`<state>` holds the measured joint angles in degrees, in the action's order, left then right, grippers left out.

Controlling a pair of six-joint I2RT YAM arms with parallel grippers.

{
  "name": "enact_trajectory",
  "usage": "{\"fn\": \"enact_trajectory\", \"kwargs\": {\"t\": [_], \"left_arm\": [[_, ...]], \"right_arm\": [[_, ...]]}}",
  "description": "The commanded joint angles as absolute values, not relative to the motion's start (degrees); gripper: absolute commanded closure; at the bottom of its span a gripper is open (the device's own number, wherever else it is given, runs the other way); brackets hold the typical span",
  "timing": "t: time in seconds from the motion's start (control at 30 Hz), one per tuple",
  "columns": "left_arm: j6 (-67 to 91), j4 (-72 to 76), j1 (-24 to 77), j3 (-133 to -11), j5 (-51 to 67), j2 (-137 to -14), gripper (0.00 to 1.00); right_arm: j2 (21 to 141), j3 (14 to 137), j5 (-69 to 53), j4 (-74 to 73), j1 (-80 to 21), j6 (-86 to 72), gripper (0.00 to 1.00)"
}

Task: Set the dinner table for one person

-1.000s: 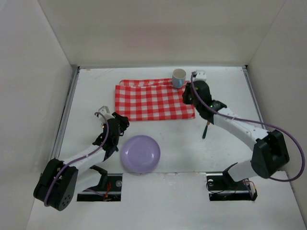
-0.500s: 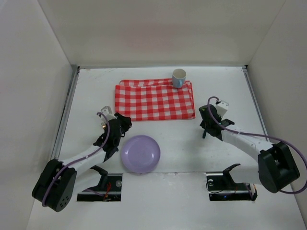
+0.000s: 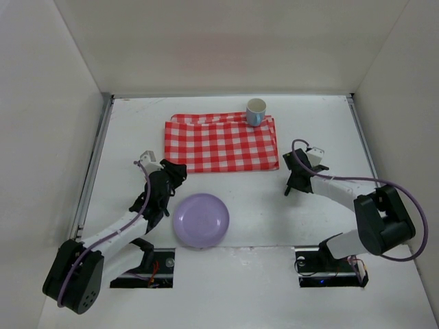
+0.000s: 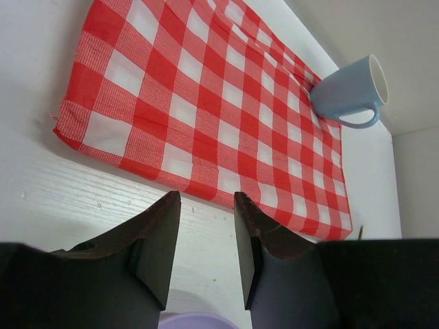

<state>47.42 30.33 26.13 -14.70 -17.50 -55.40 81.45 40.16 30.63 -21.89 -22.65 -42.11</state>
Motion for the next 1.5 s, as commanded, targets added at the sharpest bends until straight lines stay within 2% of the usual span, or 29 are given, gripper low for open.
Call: {"fn": "enact_trajectory", "kwargs": {"t": [0.0, 0.2, 0.3, 0.4, 0.53, 1.13, 1.17, 1.3, 1.47], "left_arm": [[48.4, 31.5, 26.0, -14.5, -16.4, -55.8, 0.65], [48.5, 31.5, 26.1, -14.7, -16.4, -56.4, 0.65], [48.5, 31.6, 26.5, -14.9, -16.4, -57.2, 0.65], [48.5, 31.9, 26.7, -15.0, -16.4, -57.7, 0.65], [48.5, 31.7, 26.3, -14.8, -16.4, -56.7, 0.65], [48.7, 31.1, 24.7, -14.2, -16.2, -53.7, 0.65], [48.7, 31.1, 24.6, -14.1, -16.1, -53.6, 0.65], [49.0, 31.1, 24.5, -14.1, -15.4, -53.8, 0.65], [49.7, 31.1, 24.2, -14.1, -14.4, -53.9, 0.65]], "right_arm": [[81.4, 41.5, 28.7, -19.8, -22.7, -39.6, 0.57], [75.9, 40.9, 30.3, -19.7, -23.2, -39.4, 0.61], [73.7, 42.1, 30.2, -19.6, -24.2, -37.7, 0.60], [75.8, 42.8, 27.3, -19.2, -24.2, -36.9, 0.55], [80.1, 42.4, 24.9, -18.2, -23.4, -36.0, 0.55], [80.2, 42.4, 24.9, -18.2, -23.4, -36.0, 0.55], [85.0, 50.6, 20.2, -25.9, -23.6, -32.8, 0.64], [81.0, 49.8, 20.0, -24.5, -26.1, -39.0, 0.56], [78.1, 46.4, 21.6, -22.9, -28.6, -46.0, 0.57]]}}
